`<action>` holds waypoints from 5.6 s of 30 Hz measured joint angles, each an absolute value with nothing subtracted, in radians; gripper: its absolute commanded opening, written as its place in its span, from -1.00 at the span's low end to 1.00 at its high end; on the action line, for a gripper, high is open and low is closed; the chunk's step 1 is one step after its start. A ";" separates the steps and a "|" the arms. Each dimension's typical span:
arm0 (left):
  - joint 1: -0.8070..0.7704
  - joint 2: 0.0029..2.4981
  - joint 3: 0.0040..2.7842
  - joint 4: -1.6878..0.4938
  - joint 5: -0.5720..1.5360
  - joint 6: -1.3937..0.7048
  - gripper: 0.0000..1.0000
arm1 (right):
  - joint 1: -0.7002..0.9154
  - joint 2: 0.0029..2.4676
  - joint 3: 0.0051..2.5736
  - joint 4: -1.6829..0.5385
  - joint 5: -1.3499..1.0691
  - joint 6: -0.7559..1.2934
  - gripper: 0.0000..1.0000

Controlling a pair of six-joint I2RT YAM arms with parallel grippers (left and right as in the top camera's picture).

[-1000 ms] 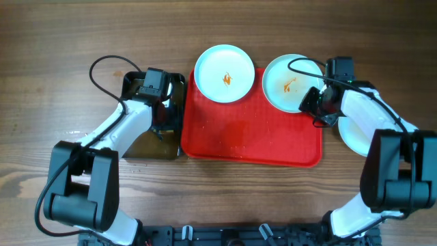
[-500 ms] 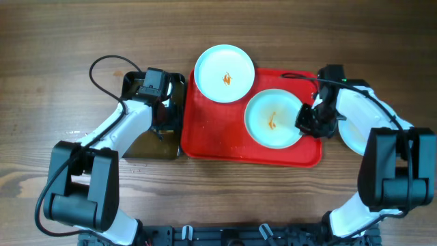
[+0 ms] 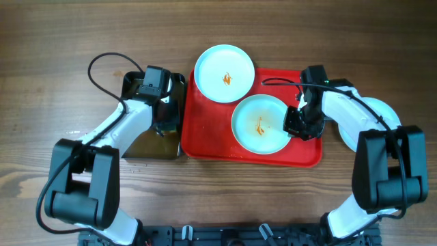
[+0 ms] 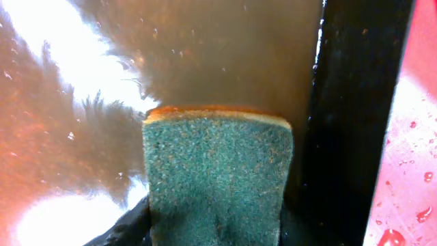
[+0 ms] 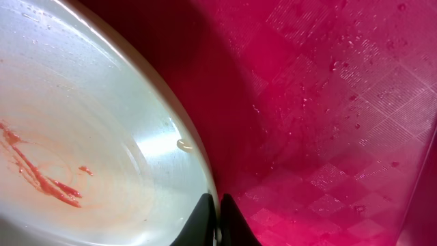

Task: Clean dirty plates on tray and stack at the side
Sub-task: 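Scrub the moved plate with the sponge in the left gripper, then return the sponge to the black tray with the left gripper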

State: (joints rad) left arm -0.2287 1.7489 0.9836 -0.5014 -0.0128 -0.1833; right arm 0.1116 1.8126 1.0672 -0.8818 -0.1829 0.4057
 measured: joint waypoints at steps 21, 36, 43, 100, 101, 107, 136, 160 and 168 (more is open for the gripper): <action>-0.229 1.777 0.981 -0.493 -0.013 -0.201 -0.92 | 0.112 1.813 1.067 -0.882 -0.183 0.394 -0.91; -0.229 1.437 0.955 -0.455 -0.033 -0.204 -0.92 | 0.112 1.813 1.067 -0.875 -0.183 0.367 -0.91; -0.229 1.401 0.953 -0.231 -0.136 -0.208 -0.92 | 0.112 1.813 1.067 -0.874 -0.183 0.360 -0.92; -0.567 1.805 0.947 0.159 0.539 -0.691 -0.92 | 0.112 1.813 1.067 -0.853 -0.184 0.334 -0.91; -0.583 1.827 0.947 0.196 0.548 -0.715 -0.92 | 0.112 1.813 1.067 -0.852 -0.184 0.334 -0.91; -0.664 1.968 0.946 0.430 0.573 -0.892 -0.92 | 0.112 1.813 1.067 -0.852 -0.187 0.334 -0.91; -0.501 1.589 0.952 -0.263 0.391 -0.463 -0.92 | 0.119 1.814 1.067 -0.852 -0.211 0.327 -0.91; -0.192 1.744 0.951 -0.467 0.019 -0.146 0.28 | 0.119 1.814 1.067 -0.852 -0.208 0.327 -0.91; -0.192 1.744 0.951 -0.426 0.061 -0.143 0.14 | 0.119 1.814 1.067 -0.853 -0.208 0.327 -0.91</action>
State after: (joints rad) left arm -0.1925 1.7443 0.9508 -0.4259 0.0612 -0.1429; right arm 0.1188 1.8137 1.0668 -0.8528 -0.2085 0.3267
